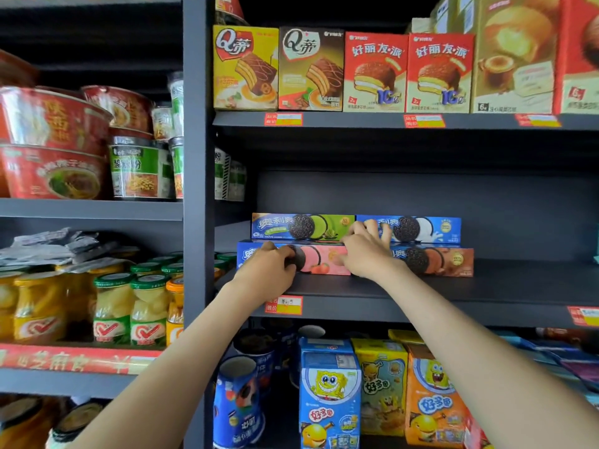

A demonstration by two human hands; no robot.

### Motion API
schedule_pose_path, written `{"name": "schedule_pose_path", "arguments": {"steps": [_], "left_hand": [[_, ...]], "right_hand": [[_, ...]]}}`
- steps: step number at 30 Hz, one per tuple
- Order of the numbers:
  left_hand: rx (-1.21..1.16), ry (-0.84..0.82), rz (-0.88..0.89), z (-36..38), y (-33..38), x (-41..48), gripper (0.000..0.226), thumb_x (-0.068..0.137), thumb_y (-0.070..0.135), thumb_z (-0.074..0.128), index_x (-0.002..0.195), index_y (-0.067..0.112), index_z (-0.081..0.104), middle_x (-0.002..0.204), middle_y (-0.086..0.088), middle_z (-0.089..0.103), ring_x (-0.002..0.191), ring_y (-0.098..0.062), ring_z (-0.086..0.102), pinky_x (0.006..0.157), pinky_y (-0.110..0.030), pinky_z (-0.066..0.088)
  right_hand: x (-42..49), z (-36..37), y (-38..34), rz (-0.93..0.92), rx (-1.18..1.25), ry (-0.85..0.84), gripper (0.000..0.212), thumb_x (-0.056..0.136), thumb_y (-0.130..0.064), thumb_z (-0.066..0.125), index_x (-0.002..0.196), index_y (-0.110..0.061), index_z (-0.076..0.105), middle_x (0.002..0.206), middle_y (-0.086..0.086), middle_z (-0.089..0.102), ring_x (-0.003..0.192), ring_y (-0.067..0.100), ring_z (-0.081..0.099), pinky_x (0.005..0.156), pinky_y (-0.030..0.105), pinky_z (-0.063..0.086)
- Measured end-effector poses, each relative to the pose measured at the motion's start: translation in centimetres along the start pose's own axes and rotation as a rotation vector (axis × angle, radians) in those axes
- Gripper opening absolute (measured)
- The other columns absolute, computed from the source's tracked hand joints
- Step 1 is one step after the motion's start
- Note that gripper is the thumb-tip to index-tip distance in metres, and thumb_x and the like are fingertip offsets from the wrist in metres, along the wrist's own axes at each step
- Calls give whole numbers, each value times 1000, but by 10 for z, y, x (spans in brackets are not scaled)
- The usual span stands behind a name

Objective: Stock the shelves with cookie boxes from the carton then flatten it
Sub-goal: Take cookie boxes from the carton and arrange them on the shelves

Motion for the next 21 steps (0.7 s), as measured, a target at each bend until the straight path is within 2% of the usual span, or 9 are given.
{"name": "schedule_pose_path", "arguments": {"steps": [2, 4, 9, 12, 15, 17, 21], "left_hand": [[24, -38, 6, 0, -2, 3, 46, 97, 32, 43, 142, 22, 39, 134, -12, 37, 122, -33, 42, 102, -41, 39], [45, -66, 12, 0, -2, 7, 48, 97, 33, 43, 143, 24, 37, 136, -12, 35, 125, -32, 37, 105, -43, 37], [74, -90, 34, 0, 4, 13, 45, 97, 34, 43, 142, 28, 40, 132, -13, 36, 125, -33, 34, 106, -43, 35], [36, -77, 51, 0, 9, 9, 42, 97, 32, 44, 139, 28, 45, 129, -14, 40, 122, -34, 40, 102, -42, 39], [-105, 107, 35, -5, 23, -3, 34, 95, 27, 46, 127, 22, 56, 121, -13, 50, 112, -32, 50, 91, -37, 45], [-211, 263, 49, -7, 42, -17, 29, 93, 24, 48, 119, 17, 60, 112, -13, 55, 103, -32, 55, 84, -35, 46], [-379, 518, 193, -4, 85, -66, 20, 91, 20, 52, 106, 12, 63, 97, -8, 61, 88, -27, 58, 73, -33, 43]], "right_hand": [[1, 6, 0, 13, -22, 38, 26, 93, -31, 55, 113, -18, 63, 134, 4, 38, 129, 27, 21, 114, 51, 0], [2, 10, 2, 27, -25, 60, 21, 92, -23, 55, 111, -18, 63, 133, 3, 39, 129, 28, 21, 115, 52, 1], [-3, 6, 2, 22, -81, 92, 31, 90, -11, 52, 118, -18, 60, 137, 4, 37, 132, 28, 21, 114, 50, 4], [-11, -1, 2, -1, -53, 126, 39, 88, -7, 50, 125, -18, 56, 141, 4, 35, 131, 27, 21, 112, 47, 8], [-26, -14, 2, -86, 44, 211, 42, 92, -15, 50, 134, -17, 47, 139, 3, 40, 127, 26, 26, 104, 39, 18], [-44, -26, 0, -146, 110, 282, 39, 93, -18, 50, 133, -15, 49, 133, 2, 46, 123, 26, 32, 99, 36, 22], [-105, -42, -2, -271, 296, 530, 16, 89, -12, 55, 104, -8, 60, 102, 8, 60, 101, 30, 51, 85, 35, 35]]}}
Point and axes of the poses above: each hand's wrist, its own x-axis towards the middle knuckle, its own z-axis out of the palm, y = z × x, the point moved 2 cm from there along x, towards the middle knuckle
